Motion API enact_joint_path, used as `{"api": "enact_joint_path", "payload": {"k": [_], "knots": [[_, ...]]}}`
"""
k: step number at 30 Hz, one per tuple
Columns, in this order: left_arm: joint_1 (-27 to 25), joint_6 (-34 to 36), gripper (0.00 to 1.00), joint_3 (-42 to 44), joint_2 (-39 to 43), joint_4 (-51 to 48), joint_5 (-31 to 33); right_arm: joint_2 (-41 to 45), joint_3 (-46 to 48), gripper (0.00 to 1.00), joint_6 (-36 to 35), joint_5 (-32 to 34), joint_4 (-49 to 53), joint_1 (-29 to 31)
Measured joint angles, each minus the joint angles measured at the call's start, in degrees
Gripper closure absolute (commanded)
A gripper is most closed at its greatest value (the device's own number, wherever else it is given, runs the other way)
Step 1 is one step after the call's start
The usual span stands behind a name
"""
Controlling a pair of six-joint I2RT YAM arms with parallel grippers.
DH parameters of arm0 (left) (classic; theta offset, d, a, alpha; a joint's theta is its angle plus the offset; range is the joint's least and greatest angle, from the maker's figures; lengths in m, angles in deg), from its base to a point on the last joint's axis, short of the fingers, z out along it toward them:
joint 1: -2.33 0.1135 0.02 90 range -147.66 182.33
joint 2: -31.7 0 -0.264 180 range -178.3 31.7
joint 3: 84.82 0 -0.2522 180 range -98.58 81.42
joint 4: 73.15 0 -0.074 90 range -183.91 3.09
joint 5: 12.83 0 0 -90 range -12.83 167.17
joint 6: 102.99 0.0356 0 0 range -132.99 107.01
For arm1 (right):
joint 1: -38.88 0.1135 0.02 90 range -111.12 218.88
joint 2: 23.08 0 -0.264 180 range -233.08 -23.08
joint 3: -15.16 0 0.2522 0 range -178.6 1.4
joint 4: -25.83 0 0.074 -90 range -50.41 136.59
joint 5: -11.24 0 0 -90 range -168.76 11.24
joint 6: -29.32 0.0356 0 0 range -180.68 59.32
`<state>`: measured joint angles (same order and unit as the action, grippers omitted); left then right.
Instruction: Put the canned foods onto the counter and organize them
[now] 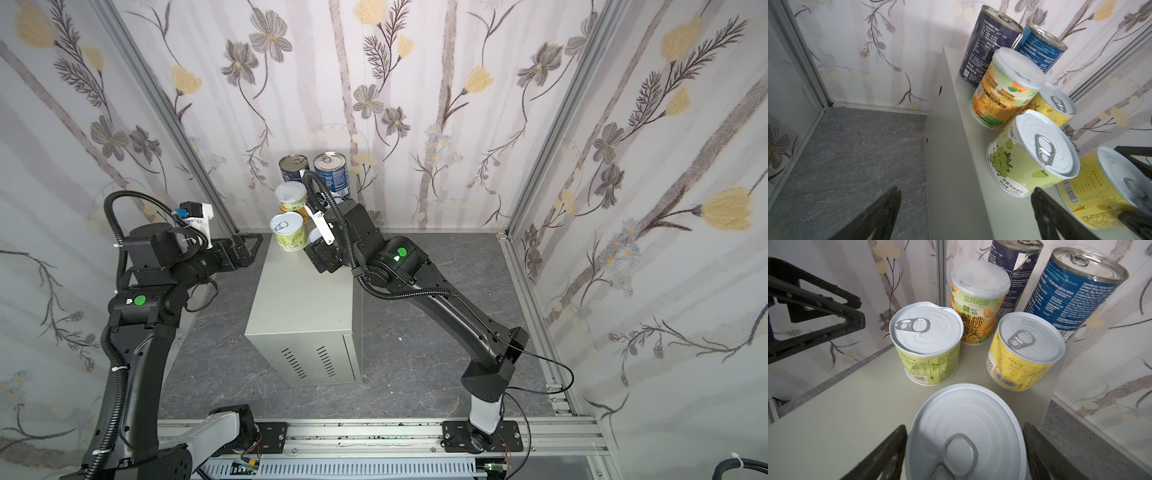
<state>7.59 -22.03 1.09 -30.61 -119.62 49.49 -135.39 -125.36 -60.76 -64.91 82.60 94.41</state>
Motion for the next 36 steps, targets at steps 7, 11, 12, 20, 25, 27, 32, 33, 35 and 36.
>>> {"api": "enact_joint_path", "payload": {"k": [7,11,12,20,25,27,32,33,35,36], "knots": [[0.0,-0.2,0.00,0.0,-0.3,0.4,-0.6,2.4,3.9,0.09,0.3,0.0,-1.0,0.0],[0.2,-0.3,0.00,0.0,-0.5,0.8,-1.0,5.5,9.7,0.11,1.1,0.2,-3.0,0.0],[0.3,-0.4,0.00,0.0,-0.5,0.8,-1.1,6.2,11.2,0.12,1.1,0.2,-3.3,0.0],[0.5,-0.9,0.00,0.1,-0.6,1.1,-1.5,8.3,16.2,0.19,1.4,0.0,-7.9,0.0],[0.5,-1.3,0.00,0.3,-0.6,1.3,-1.5,7.7,16.2,0.23,1.5,0.0,-10.2,0.0],[0.5,-1.5,0.00,0.3,-0.6,1.3,-1.5,7.3,16.2,0.24,1.6,-0.1,-10.9,0.0],[0.5,-1.5,0.00,0.3,-0.6,1.3,-1.7,6.6,16.2,0.29,2.0,-0.3,-12.4,-0.3],[0.5,-1.5,0.00,0.3,-0.6,1.3,-1.7,6.4,16.2,0.30,2.2,-0.4,-12.6,-0.5],[0.5,-1.5,0.00,0.3,-0.6,1.4,-1.7,6.2,16.2,0.31,2.5,-0.3,-13.1,-0.9],[0.5,-1.5,0.00,0.3,-0.6,1.4,-1.7,6.1,16.2,0.31,2.6,-0.3,-13.3,-1.1]]}}
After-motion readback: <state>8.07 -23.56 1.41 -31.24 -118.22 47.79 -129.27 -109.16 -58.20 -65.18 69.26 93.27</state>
